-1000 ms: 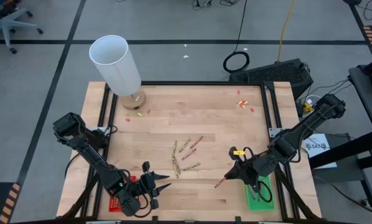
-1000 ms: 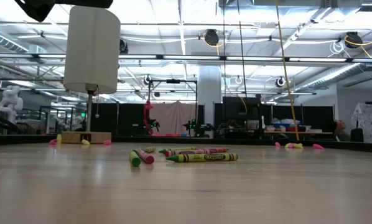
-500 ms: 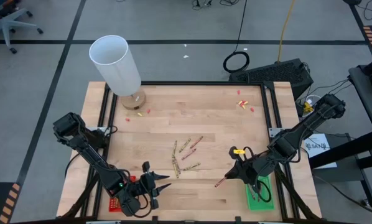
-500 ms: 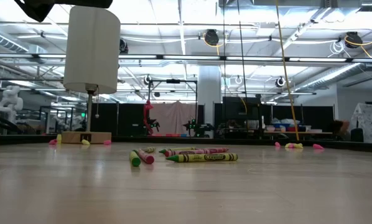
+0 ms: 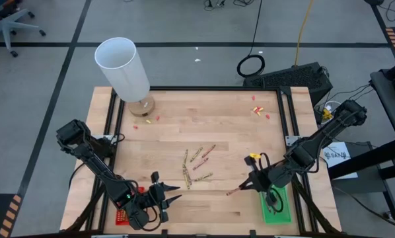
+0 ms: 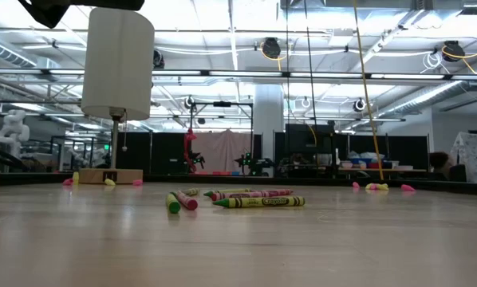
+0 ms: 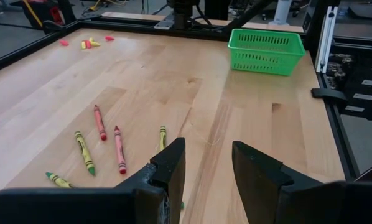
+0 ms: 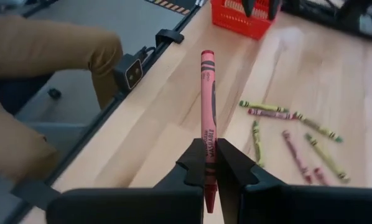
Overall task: Sort crayons
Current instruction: Put the red crayon into the green bin
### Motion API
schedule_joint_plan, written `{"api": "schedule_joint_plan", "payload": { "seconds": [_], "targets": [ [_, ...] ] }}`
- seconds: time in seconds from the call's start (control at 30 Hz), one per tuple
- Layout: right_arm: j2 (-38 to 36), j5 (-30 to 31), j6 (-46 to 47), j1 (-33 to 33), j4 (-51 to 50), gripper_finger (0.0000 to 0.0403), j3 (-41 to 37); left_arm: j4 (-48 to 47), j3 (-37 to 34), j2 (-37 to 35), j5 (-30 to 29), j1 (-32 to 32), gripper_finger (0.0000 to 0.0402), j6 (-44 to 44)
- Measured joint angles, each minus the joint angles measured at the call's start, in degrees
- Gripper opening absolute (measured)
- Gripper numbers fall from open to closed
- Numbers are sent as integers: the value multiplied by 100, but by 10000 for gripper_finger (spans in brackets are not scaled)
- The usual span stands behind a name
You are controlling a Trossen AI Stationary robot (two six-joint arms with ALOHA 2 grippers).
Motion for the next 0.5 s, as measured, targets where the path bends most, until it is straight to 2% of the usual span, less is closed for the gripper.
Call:
{"api": "schedule_joint_plan", "payload": {
  "seconds": [0.3, 0.5],
  "targets": [
    [0, -12, 1943, 239, -883, 2, 0, 2, 0, 0, 42, 0, 132, -10],
    [0, -420, 3427, 625, -1436, 2, 0, 0, 0, 0, 42, 0, 132, 7]
  ]
}}
